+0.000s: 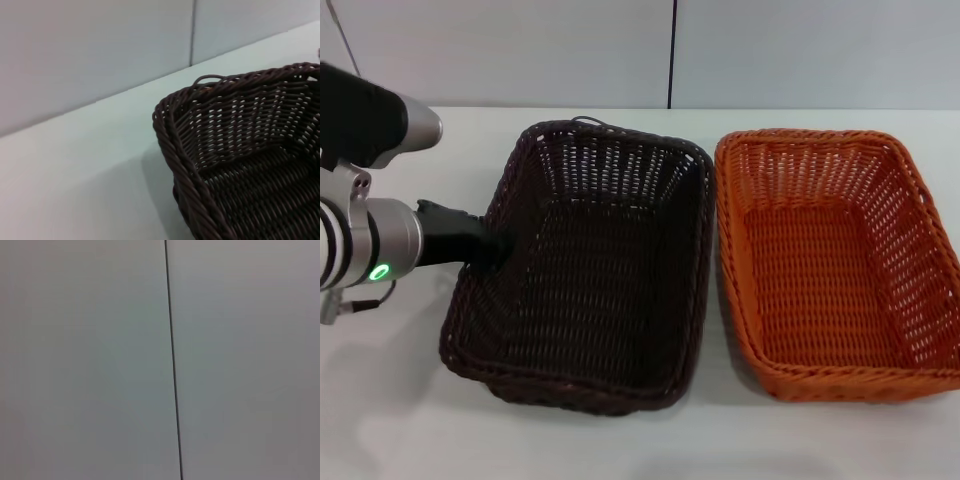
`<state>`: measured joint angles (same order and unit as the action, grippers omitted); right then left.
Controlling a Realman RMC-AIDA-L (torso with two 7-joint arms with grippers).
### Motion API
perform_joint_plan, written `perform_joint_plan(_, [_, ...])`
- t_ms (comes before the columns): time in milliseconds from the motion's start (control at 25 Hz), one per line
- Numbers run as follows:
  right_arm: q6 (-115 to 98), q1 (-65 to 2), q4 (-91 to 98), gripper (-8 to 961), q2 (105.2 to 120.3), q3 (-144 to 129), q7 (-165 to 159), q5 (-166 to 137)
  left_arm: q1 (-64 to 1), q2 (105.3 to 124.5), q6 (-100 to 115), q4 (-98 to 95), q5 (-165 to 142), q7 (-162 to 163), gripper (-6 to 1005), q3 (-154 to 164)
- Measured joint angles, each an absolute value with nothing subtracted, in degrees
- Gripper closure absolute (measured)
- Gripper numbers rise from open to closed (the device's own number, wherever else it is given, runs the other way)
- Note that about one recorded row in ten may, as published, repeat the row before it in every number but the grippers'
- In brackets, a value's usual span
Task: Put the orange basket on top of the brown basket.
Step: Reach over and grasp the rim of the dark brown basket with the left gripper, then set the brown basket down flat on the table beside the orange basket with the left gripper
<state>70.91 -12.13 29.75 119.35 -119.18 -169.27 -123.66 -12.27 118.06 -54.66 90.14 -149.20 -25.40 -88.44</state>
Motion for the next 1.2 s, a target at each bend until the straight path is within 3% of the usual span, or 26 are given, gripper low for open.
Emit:
perform_joint_plan(440, [71.2, -12.1, 30.1, 301, 119.27, -119.2, -169.3, -123.7, -16.5, 117.9, -68.1, 92.0, -136.8, -55.6, 752, -105.9])
perform_joint_plan(880, [71.3, -11.1, 31.9, 300, 119.47, -119.4, -169.3, -123.7, -28.3, 117.61, -80.0, 80.0, -128.2, -74.0, 791, -118.9])
perform_joint_plan(1200, [71.8, -10.7, 33.2, 301, 119.53, -120.6, -169.3, -123.7, -32.3, 117.55, -82.4, 76.7, -127.8, -79.3, 795, -119.2])
